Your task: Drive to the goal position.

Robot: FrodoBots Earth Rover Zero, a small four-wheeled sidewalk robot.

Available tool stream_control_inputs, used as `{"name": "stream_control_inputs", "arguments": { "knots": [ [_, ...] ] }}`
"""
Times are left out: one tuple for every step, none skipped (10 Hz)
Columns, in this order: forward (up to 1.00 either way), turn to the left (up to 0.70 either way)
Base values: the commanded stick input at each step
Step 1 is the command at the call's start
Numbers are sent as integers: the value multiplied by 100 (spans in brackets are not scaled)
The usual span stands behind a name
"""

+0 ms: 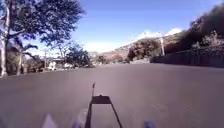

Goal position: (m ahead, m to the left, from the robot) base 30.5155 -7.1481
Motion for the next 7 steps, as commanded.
{"name": "stream_control_inputs", "arguments": {
  "knots": [
    [70, 0],
    [70, 0],
    [70, 0],
    [70, 0],
    [70, 0],
    [70, 0],
    [70, 0]
  ]
}}
